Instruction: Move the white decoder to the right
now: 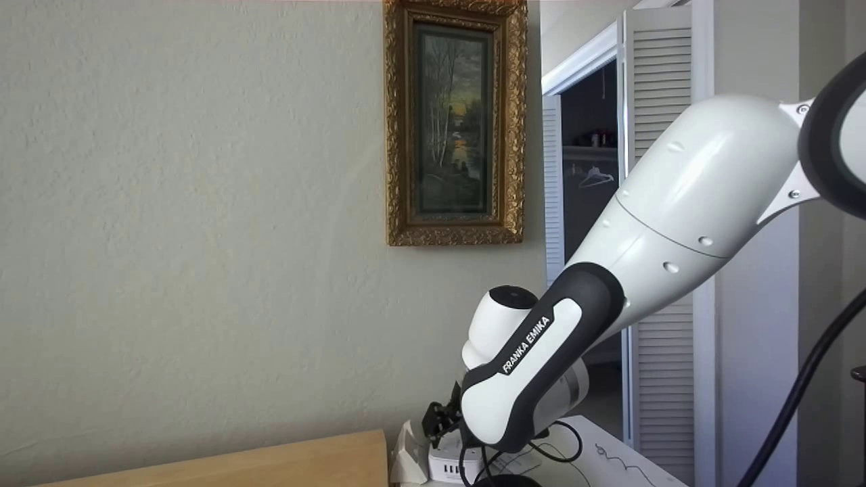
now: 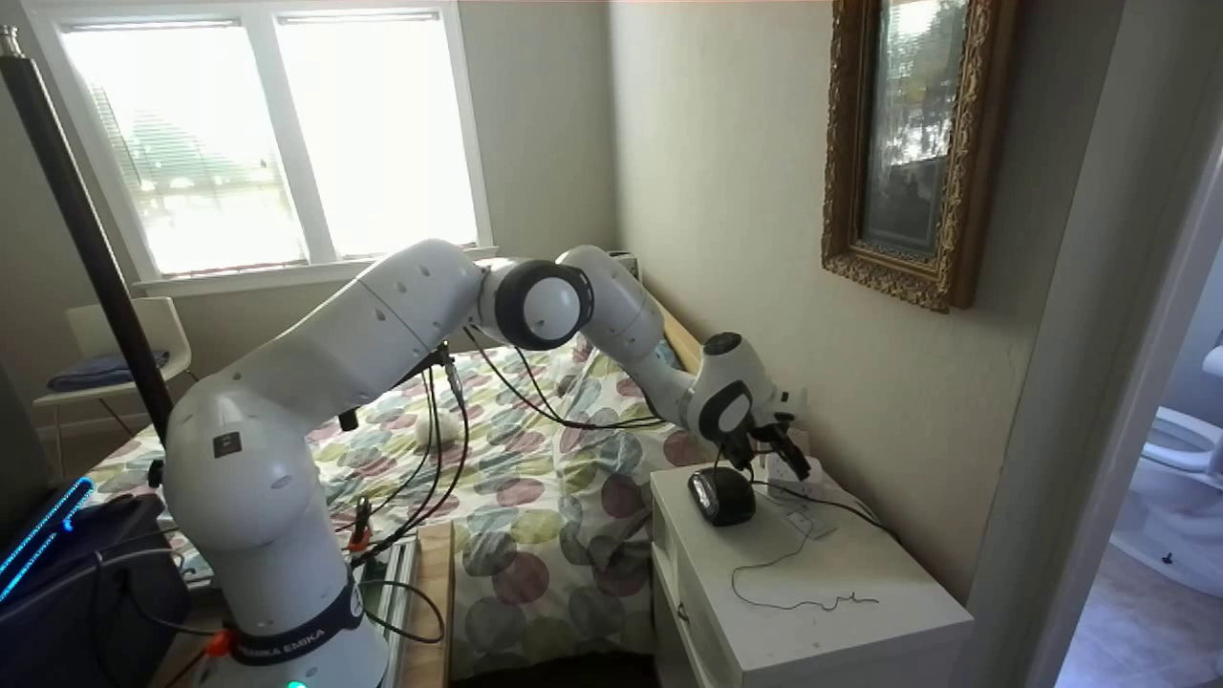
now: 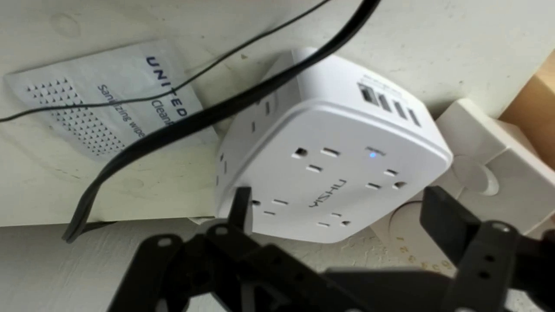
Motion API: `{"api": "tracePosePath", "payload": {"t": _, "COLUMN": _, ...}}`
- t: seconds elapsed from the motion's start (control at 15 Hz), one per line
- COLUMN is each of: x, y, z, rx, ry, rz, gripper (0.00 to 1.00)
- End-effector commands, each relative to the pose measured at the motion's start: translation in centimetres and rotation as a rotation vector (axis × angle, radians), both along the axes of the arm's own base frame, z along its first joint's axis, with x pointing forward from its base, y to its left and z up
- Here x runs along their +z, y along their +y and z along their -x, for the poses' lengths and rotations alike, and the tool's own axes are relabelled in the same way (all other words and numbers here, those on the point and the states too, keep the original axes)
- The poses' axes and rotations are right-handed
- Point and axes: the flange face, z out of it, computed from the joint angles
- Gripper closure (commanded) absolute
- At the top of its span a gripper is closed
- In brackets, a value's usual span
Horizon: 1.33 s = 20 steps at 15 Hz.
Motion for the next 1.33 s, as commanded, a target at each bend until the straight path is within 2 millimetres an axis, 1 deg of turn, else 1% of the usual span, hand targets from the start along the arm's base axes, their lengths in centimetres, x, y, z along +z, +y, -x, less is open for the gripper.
{"api": "tracePosePath", "payload": {"t": 0.0, "x": 0.1, "y": 0.7, "z": -0.3, "rx": 0.078, "ry": -0.036, "rz": 0.005, "gripper": 0.0}}
{"api": "tracePosePath", "payload": {"t": 0.2, "x": -0.1, "y": 0.8, "z": -0.2, "rx": 0.121, "ry": -0.041, "rz": 0.02, "gripper": 0.0}}
{"api": "tracePosePath", "payload": {"t": 0.73, "x": -1.4, "y": -1.0, "z": -0.2, "rx": 0.18, "ry": -0.025, "rz": 0.082, "gripper": 0.0}}
{"api": "tracePosePath", "payload": {"t": 1.27, "x": -2.2, "y": -1.4, "z": 0.1, "rx": 0.218, "ry": 0.023, "rz": 0.095, "gripper": 0.0}}
